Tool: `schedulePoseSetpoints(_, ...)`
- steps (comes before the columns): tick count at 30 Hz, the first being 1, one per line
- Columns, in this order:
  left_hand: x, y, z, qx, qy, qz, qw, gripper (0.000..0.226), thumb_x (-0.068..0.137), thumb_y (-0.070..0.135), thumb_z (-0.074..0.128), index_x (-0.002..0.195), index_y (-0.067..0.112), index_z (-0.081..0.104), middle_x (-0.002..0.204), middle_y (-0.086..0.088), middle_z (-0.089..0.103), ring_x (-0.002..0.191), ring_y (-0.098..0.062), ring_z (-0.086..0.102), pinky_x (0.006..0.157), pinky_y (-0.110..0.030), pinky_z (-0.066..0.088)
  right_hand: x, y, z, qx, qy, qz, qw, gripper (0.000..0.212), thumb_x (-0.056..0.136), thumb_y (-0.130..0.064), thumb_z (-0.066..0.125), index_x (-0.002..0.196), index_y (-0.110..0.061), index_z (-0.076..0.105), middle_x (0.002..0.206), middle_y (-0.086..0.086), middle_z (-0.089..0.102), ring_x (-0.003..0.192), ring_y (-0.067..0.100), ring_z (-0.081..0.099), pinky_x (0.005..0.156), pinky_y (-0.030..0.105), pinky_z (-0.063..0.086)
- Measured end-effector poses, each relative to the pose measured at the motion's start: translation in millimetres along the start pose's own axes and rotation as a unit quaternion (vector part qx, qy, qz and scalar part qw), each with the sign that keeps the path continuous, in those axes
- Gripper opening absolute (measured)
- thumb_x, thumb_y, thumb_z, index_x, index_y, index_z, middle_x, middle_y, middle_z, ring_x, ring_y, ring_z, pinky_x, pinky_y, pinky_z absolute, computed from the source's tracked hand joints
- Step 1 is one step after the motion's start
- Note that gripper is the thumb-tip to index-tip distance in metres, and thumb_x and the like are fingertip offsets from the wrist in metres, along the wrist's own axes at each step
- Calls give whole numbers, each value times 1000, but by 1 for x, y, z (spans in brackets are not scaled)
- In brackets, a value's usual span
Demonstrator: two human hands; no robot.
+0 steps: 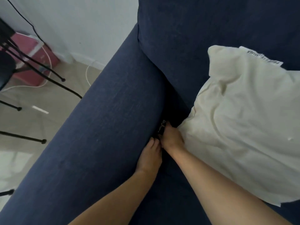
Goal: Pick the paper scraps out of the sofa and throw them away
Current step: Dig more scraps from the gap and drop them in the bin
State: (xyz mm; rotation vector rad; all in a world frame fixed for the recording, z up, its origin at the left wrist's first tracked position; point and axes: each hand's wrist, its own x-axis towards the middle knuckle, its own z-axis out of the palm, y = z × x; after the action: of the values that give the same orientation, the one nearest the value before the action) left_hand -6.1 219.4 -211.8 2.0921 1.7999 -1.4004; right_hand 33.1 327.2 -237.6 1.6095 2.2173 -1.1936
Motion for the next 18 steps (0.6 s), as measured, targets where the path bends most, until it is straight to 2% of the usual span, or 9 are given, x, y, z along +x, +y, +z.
schedulePoseSetpoints(3, 25, 10, 10, 11, 4, -7, 1000, 78, 93, 48, 54, 151, 6, 24, 143, -12, 38, 125, -34, 30, 107, -45, 21, 25, 1, 0, -51, -13, 0, 999, 28, 99, -14, 54, 125, -5, 57, 122, 19, 70, 113, 35, 67, 86, 36, 51)
schedulePoseSetpoints(5, 32, 12, 10, 1, 5, -3, 1000, 62, 94, 45, 54, 144, 12, 39, 126, -8, 48, 110, -29, 37, 93, -39, 28, 31, 0, -2, -96, -19, -2, 995, 22, 99, -6, 52, 117, -3, 64, 120, 19, 71, 111, 34, 68, 77, 33, 48)
schedulePoseSetpoints(7, 37, 15, 11, 4, -15, 3, 1000, 47, 93, 43, 56, 132, 17, 51, 114, -7, 53, 101, -26, 41, 86, -37, 29, 34, 0, 2, -140, -6, -9, 990, 21, 99, -1, 50, 110, -2, 68, 118, 18, 72, 108, 33, 70, 71, 32, 45)
schedulePoseSetpoints(12, 38, 19, 12, -1, -36, 28, 999, 36, 94, 44, 55, 122, 21, 56, 107, -7, 58, 99, -25, 47, 91, -38, 33, 29, 1, 8, -175, 23, -23, 984, 25, 101, -1, 46, 102, -3, 70, 112, 17, 74, 100, 31, 72, 66, 32, 45)
schedulePoseSetpoints(15, 32, 19, 11, -9, -29, 38, 999, 37, 96, 44, 52, 123, 19, 56, 108, -7, 60, 102, -26, 47, 94, -39, 33, 25, 0, 5, -142, 23, -24, 989, 28, 103, -3, 42, 107, -2, 70, 114, 18, 72, 102, 33, 71, 69, 33, 45)
schedulePoseSetpoints(18, 17, 22, 8, -48, -33, 40, 998, 28, 97, 38, 53, 115, 18, 58, 106, -9, 61, 102, -26, 49, 93, -39, 35, 16, 1, 0, -103, 22, -20, 994, 24, 104, -5, 46, 104, -1, 70, 110, 17, 73, 98, 31, 71, 70, 30, 46)
